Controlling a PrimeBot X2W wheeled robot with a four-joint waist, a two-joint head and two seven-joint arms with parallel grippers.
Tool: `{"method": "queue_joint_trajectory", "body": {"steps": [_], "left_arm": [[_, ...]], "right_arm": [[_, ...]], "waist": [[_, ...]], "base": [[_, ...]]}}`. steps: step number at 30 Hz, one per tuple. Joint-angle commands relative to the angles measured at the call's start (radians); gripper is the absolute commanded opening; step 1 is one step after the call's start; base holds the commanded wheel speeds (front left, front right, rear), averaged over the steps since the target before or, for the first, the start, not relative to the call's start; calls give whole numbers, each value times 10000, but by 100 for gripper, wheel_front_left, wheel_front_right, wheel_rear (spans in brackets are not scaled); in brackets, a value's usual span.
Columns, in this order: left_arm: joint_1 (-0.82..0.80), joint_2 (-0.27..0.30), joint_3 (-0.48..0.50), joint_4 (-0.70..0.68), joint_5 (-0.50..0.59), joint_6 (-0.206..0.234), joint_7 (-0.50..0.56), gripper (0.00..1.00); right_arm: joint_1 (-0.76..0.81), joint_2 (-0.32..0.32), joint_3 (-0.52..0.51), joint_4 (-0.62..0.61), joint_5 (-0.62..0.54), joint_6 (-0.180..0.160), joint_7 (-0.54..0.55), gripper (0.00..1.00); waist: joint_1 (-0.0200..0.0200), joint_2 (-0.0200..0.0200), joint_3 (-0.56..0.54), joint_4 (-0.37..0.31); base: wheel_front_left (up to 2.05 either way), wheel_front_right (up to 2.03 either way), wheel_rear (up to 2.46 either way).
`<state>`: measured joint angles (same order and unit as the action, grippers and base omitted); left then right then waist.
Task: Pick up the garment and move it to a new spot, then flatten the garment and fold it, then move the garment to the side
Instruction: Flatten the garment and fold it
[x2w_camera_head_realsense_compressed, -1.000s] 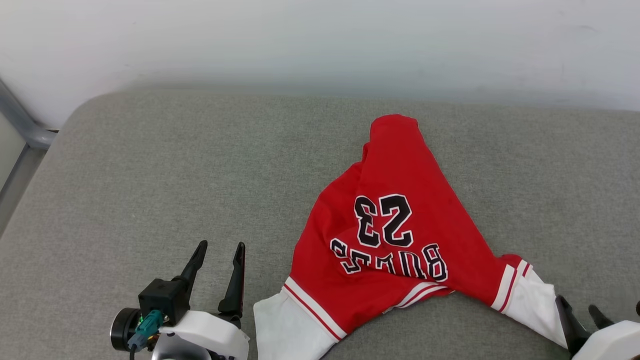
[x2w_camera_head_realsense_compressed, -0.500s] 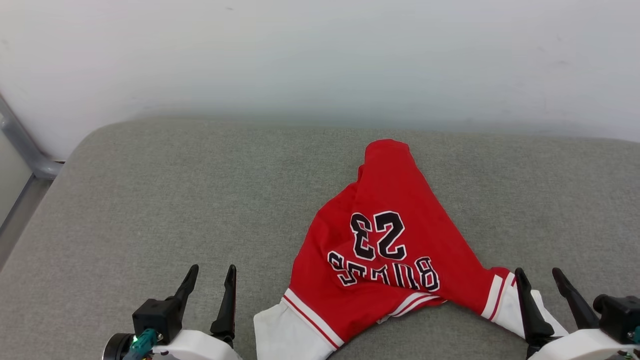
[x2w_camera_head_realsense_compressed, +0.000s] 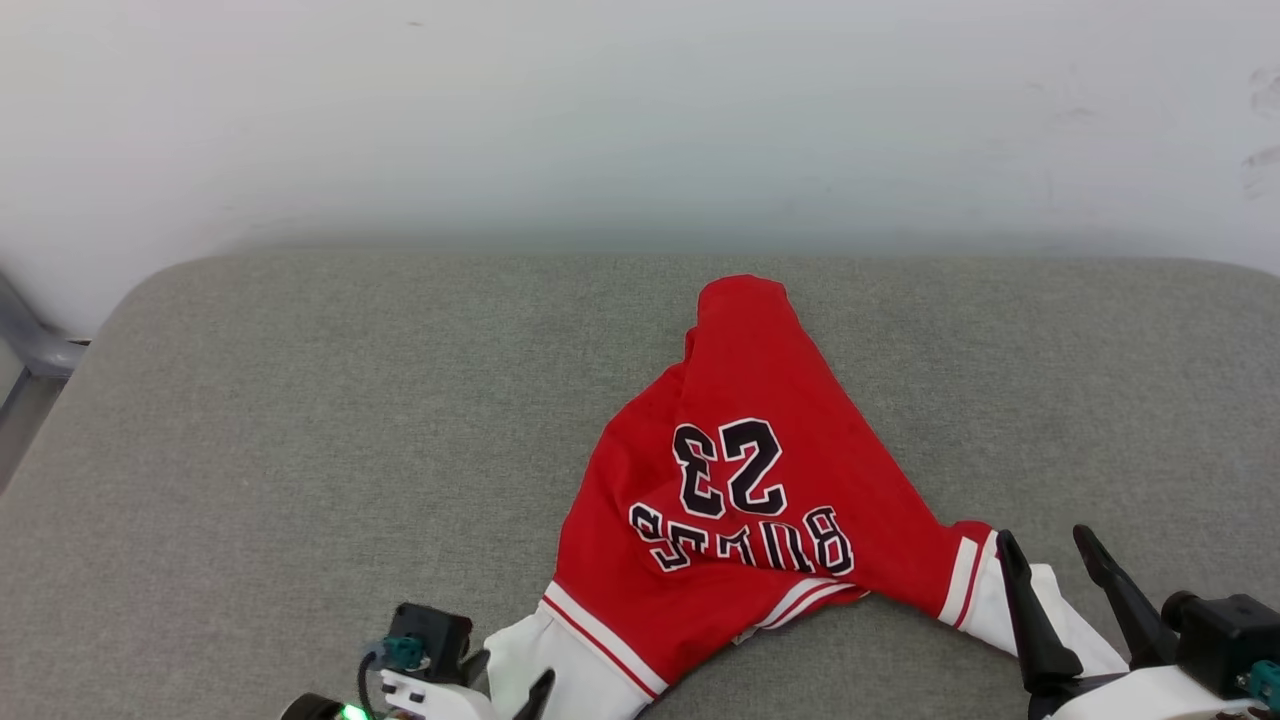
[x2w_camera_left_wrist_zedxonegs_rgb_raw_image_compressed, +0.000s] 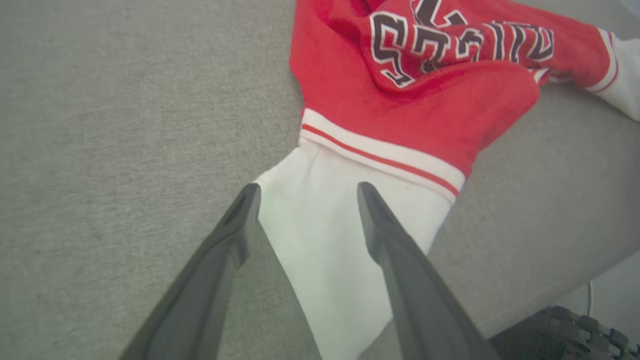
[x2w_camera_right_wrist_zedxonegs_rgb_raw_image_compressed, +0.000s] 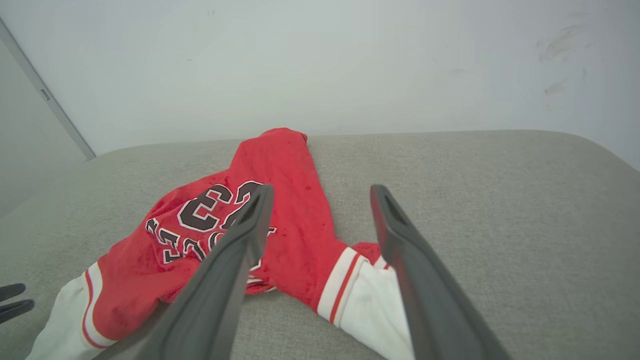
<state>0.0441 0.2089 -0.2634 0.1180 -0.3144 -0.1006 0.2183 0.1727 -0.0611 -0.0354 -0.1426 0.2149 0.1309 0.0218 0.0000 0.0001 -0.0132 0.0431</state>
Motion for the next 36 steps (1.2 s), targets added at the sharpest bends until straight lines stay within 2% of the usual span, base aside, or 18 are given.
{"method": "queue_joint_trajectory", "body": {"steps": [1,5,8,12,20,21,23,30,36], "left_arm": [[92,267,-336,-139,-248,-121,1163,100],[248,717,-847,-597,-799,-222,3027,100],[321,1001,-1138,-772,-1060,-249,4037,100],[72,1251,-1496,-691,-1201,-275,4692,100],[-530,1182,-2402,498,-1524,-303,5404,100],[-580,1139,-2479,635,-1603,-306,5405,47],[-667,1080,-2612,835,-1701,-311,5331,0],[-876,996,-2378,803,-1730,-222,4221,0],[-724,946,-1661,271,-1701,339,2734,0]], "right_arm": [[82,55,-30,-57,54,-4,116,100],[-123,85,-10,-48,154,-4,222,100],[-259,103,-7,6,235,-4,240,100],[-396,111,-28,62,274,-4,251,100],[-749,119,-80,216,397,-4,221,100],[-757,120,-97,247,420,-4,225,100],[-775,120,-130,298,480,-4,270,100],[-654,119,-505,533,697,-4,601,100],[-450,-234,-1386,1436,1255,-4,1622,100]], "waist": [[0,-1,71,-84],[0,-1,249,-243],[0,-1,402,-325],[0,-1,660,-417],[0,-1,1073,-537],[0,-1,1096,-545],[0,-1,1121,-557],[0,-1,1009,-366],[0,-1,672,-135]], "base": [[0,0,0],[0,0,0],[0,0,0],[0,0,0],[0,0,0],[0,0,0],[0,0,0],[0,0,0],[0,0,0]]}}
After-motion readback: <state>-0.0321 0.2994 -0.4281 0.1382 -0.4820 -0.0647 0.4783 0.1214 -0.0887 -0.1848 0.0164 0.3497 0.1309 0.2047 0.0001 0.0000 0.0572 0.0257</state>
